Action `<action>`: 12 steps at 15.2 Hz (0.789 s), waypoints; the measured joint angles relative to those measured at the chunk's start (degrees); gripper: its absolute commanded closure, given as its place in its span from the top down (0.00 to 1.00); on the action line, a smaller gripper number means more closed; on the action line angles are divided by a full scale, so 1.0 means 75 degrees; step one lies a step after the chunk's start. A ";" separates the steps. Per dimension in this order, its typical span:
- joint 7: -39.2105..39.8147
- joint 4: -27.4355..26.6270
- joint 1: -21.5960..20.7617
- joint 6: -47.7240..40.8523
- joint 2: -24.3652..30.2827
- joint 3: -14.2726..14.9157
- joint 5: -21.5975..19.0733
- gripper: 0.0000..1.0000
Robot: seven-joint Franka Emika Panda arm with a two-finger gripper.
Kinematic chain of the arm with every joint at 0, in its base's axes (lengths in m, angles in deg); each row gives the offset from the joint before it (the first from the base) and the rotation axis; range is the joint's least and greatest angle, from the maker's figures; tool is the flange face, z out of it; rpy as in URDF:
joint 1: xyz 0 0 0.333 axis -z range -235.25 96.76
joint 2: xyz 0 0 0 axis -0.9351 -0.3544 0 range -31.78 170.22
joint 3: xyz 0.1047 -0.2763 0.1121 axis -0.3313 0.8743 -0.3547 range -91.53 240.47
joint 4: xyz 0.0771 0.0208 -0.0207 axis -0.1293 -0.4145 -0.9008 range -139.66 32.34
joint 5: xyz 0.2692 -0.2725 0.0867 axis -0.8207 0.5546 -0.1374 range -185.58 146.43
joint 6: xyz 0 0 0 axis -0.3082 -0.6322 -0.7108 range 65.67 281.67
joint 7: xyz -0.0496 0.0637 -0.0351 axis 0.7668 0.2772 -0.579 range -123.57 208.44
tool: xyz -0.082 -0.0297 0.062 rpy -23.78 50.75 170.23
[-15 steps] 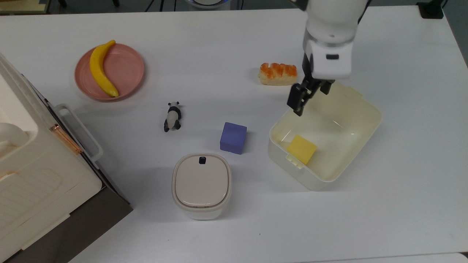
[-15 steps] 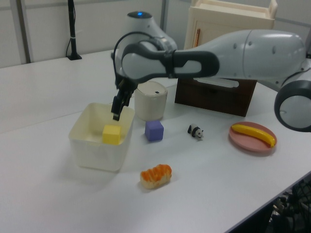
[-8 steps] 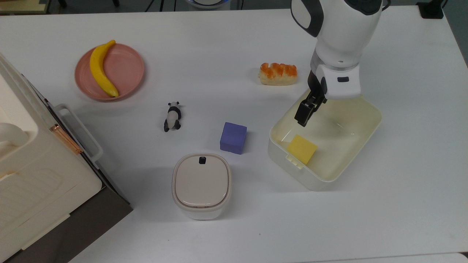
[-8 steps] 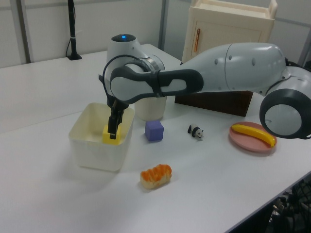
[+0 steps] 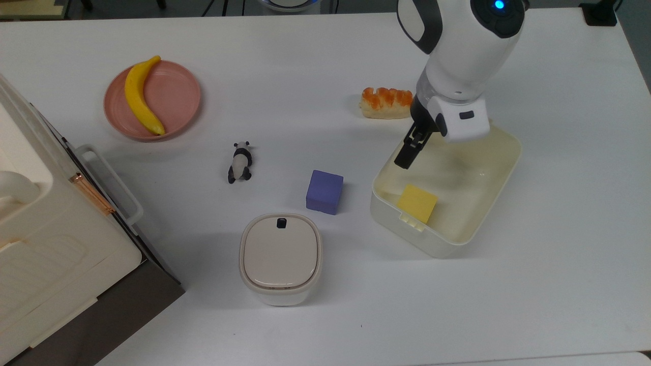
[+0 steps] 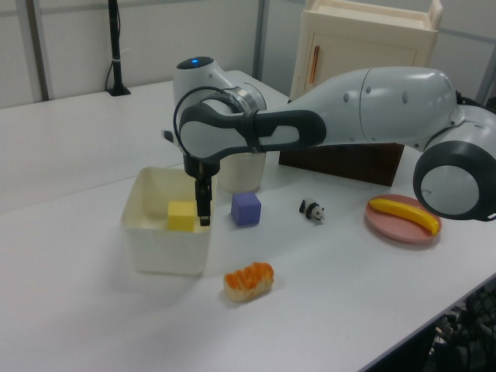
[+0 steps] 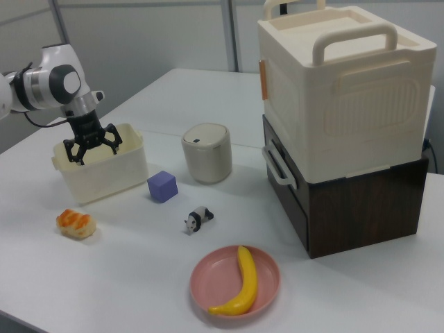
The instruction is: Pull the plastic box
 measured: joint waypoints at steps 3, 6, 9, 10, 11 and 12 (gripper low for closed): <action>0.0151 0.0053 0.0126 -0.0428 0.0027 0.0020 0.0000 1.00; 0.0232 0.0066 0.0399 -0.0944 0.0309 0.0030 0.0001 1.00; 0.0250 0.0060 0.0614 -0.1302 0.0564 0.0033 0.0011 1.00; 0.0272 0.0050 0.0643 -0.1369 0.0596 0.0033 0.0067 1.00; 0.0336 0.0037 0.0660 -0.1447 0.0602 0.0032 0.0191 1.00; 0.0455 0.0005 0.0672 -0.1557 0.0599 0.0032 0.0330 1.00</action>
